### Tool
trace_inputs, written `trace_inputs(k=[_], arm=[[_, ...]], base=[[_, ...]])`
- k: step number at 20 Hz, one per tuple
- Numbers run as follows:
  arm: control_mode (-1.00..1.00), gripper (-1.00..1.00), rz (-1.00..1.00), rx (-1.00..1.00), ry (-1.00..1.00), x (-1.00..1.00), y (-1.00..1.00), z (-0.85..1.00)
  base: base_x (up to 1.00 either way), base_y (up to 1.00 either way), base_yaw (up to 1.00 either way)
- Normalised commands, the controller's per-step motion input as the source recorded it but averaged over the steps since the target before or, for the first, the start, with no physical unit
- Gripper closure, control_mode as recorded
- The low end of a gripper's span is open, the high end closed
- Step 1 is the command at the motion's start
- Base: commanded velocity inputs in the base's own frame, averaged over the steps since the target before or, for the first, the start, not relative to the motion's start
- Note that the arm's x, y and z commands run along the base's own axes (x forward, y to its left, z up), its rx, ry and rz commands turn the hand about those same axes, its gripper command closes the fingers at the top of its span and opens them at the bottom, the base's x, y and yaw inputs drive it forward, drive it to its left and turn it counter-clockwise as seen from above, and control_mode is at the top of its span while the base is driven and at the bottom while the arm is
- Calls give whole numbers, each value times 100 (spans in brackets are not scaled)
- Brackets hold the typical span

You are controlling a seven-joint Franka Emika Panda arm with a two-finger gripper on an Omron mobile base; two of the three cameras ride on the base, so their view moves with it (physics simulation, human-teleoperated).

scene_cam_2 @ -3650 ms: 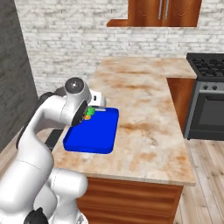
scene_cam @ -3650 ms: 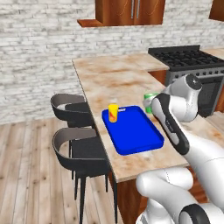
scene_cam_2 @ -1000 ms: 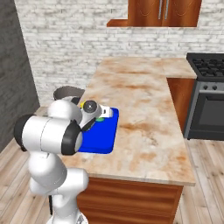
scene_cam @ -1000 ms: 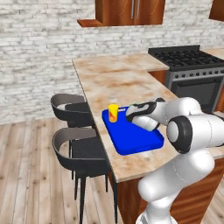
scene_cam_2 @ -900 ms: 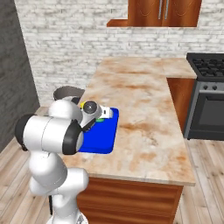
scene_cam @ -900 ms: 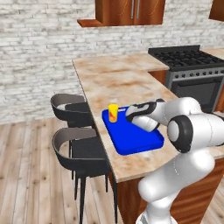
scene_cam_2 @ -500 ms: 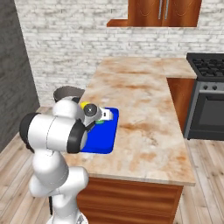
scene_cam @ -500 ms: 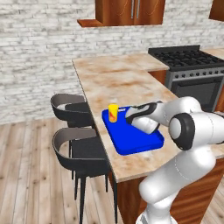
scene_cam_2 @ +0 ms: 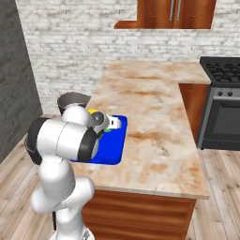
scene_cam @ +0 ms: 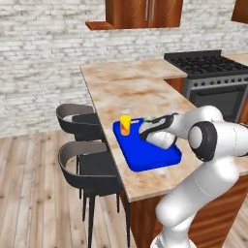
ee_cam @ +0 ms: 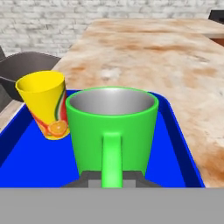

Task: There is a tray on the dining counter. Grab the cup, mug, and pitcher and place them on the tray. The pitcher may be placed next to the tray if it cannot fit the tray.

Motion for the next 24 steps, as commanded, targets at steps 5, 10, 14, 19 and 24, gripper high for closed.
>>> trace_inputs(k=[5,10,14,19,24], arm=[[-100,100,0,0,-2,10,0,-11],[-100,100,0,0,0,0,0,-18],[-100,100,0,0,0,0,0,-16],[-100,100,0,0,-3,5,0,-11],[-100,100,0,0,-5,19,0,-8]], base=[[0,0,0],[0,0,0],[0,0,0],[0,0,0],[0,0,0]])
